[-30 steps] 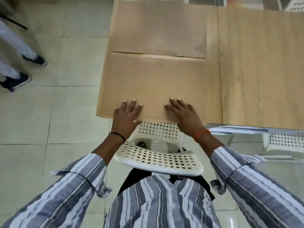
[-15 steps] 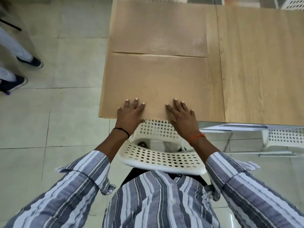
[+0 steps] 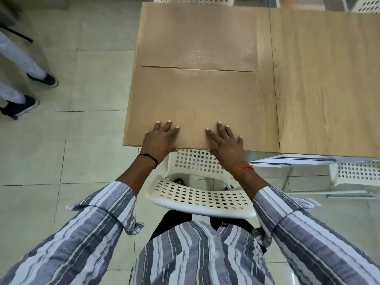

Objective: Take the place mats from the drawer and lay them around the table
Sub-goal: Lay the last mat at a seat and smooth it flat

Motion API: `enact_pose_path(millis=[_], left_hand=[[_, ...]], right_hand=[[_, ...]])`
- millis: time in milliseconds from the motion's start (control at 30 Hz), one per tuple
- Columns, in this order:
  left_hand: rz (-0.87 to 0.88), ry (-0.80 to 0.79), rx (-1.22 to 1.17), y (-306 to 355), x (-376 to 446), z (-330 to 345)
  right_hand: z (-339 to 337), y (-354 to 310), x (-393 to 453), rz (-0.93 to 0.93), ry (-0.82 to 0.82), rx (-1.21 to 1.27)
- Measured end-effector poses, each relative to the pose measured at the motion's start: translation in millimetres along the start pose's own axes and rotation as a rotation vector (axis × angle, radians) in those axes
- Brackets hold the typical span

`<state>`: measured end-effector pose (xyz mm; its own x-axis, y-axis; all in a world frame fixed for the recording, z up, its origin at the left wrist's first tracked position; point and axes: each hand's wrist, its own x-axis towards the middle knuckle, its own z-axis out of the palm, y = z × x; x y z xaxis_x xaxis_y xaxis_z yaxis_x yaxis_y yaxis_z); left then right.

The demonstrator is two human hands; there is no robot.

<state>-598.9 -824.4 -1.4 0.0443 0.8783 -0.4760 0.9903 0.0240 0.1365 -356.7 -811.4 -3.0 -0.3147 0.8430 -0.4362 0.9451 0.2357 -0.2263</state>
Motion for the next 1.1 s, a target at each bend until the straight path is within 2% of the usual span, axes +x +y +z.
enact_pose_path(millis=[900,967,1100], left_hand=[[-0.014,-0.001,-0.056,0,7,-5],[-0.024,0.029,-0.042,4,6,-11],[-0.024,0.219,-0.066,13,13,-25]], right_hand=[[-11,-3,6,0.038,-0.013,0.061],[-17,-4,8,0.045,0.012,0.078],[-29,-9,15,0.060,0.041,0.125]])
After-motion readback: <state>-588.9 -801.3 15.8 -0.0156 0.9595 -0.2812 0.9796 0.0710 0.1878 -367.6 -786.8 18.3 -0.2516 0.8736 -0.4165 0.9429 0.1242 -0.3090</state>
